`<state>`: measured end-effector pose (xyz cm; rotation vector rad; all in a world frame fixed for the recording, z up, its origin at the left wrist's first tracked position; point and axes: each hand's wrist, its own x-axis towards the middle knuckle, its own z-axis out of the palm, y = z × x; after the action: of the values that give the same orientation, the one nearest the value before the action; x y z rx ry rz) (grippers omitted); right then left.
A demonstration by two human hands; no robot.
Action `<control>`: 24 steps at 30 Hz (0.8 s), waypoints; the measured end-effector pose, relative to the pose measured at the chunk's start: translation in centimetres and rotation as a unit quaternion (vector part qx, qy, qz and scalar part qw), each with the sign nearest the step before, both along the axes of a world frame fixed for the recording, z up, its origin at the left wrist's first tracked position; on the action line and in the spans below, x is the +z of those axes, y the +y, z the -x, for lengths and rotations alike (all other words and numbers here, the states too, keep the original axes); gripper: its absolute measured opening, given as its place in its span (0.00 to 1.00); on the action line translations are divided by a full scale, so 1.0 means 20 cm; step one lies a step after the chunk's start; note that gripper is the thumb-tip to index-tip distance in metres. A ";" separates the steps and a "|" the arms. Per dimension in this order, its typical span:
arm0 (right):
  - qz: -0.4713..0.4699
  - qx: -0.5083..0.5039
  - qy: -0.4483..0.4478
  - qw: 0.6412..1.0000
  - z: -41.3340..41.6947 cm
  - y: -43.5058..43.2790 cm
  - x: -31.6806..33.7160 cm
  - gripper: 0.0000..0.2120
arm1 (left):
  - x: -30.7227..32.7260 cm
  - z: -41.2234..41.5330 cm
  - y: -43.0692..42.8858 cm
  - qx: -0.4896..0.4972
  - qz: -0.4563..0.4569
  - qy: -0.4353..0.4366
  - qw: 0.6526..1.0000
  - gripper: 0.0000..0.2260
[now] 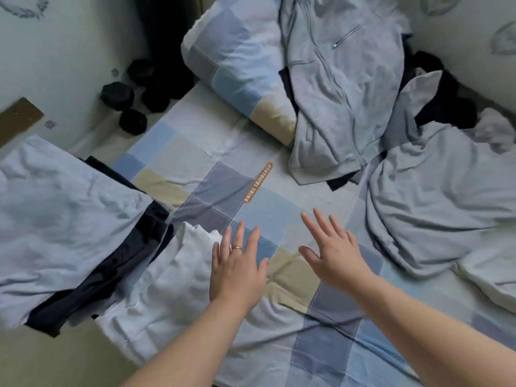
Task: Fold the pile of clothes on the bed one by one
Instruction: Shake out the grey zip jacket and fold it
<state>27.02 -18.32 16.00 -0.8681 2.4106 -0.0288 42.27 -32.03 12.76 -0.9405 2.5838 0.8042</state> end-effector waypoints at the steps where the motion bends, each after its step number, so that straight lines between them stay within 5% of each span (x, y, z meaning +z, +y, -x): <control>1: -0.005 -0.022 0.007 1.000 0.05 0.06 0.02 0.33 | 0.00 0.08 0.01 -0.015 0.004 0.002 1.000 0.29; 7: -0.039 -0.101 0.029 0.994 0.27 0.42 -0.02 0.33 | -0.06 0.55 0.08 -0.119 0.038 0.002 0.992 0.30; 13: -0.029 -0.127 0.024 0.991 0.53 0.54 -0.42 0.34 | -0.41 0.95 0.06 -0.225 0.097 -0.015 0.969 0.32; 18: 0.057 -0.167 0.086 0.981 0.92 0.39 -0.89 0.35 | -0.79 1.33 0.03 -0.148 0.063 0.092 0.983 0.37; 24: 0.091 -0.119 0.127 0.981 1.24 0.19 -1.27 0.36 | -1.24 1.53 0.01 -0.055 0.176 0.116 0.976 0.34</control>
<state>2.12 -14.59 -9.48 -0.6908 2.7758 -0.2485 11.73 -31.83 -12.11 -0.8220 3.0212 0.4550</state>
